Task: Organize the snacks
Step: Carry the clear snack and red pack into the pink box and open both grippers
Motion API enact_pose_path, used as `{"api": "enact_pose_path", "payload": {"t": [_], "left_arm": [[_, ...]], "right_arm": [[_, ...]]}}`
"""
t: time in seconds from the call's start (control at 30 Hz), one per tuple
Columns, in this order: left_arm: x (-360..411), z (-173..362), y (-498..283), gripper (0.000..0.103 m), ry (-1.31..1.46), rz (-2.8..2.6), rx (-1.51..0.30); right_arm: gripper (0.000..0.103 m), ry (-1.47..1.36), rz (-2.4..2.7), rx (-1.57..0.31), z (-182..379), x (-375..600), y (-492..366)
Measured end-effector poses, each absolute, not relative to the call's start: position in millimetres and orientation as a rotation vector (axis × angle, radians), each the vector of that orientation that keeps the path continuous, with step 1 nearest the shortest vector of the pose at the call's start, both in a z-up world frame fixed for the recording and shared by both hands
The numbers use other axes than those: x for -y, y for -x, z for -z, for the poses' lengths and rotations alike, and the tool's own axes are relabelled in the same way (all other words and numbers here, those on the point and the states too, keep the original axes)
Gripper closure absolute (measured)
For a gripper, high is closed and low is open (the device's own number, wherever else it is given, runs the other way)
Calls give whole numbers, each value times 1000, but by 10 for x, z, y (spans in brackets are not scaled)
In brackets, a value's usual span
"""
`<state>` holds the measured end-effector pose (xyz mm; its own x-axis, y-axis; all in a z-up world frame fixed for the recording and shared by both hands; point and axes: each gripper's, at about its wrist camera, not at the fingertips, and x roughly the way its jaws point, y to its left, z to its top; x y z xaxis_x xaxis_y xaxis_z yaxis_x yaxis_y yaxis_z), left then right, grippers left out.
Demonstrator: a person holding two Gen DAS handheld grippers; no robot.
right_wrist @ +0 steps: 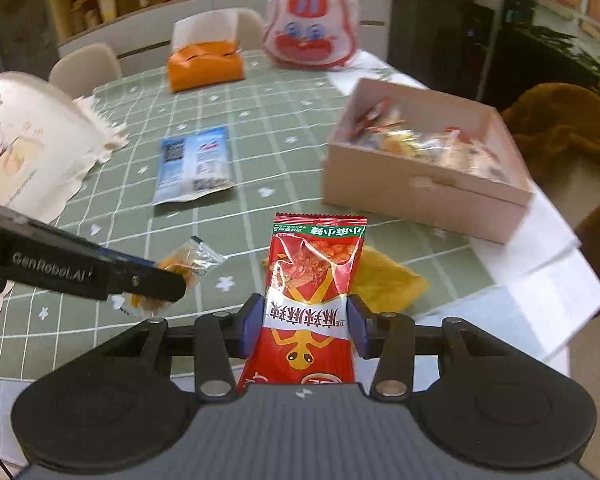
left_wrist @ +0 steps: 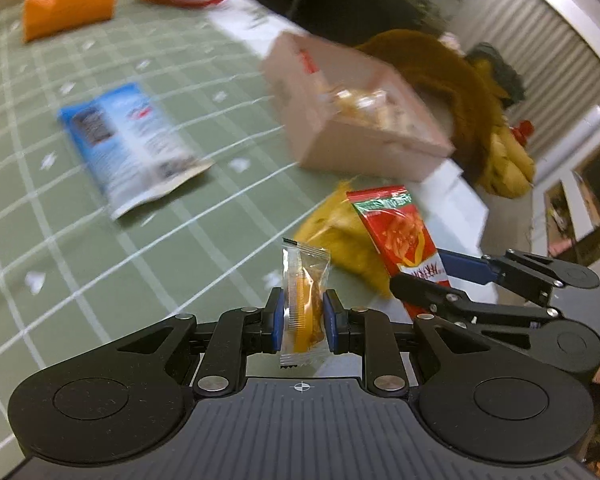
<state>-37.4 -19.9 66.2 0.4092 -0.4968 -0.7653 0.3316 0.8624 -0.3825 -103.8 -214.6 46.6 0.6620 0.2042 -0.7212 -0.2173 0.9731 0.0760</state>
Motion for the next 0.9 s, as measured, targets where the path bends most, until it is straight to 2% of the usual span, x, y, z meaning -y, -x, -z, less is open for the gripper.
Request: {"api": "enact_pose_path", "payload": {"t": [0.1, 0.33, 0.47, 0.67, 0.77, 0.9], "left_arm": [[347, -913, 309, 78, 146, 573, -963], [741, -1711, -134, 78, 50, 641, -742], [942, -1842, -508, 78, 58, 690, -699], [1116, -1613, -1273, 78, 218, 767, -790], [1271, -1229, -1731, 76, 308, 805, -883], [1341, -634, -2105, 75, 298, 728, -1027]], "right_arm": [[59, -13, -202, -772, -664, 2339, 1051], [59, -42, -100, -532, -1649, 2790, 811], [58, -79, -78, -465, -1976, 2973, 519], [58, -87, 12, -480, -1873, 3172, -11], [58, -128, 45, -548, -1657, 3291, -309], [53, -255, 17, -665, -1174, 3462, -762]]}}
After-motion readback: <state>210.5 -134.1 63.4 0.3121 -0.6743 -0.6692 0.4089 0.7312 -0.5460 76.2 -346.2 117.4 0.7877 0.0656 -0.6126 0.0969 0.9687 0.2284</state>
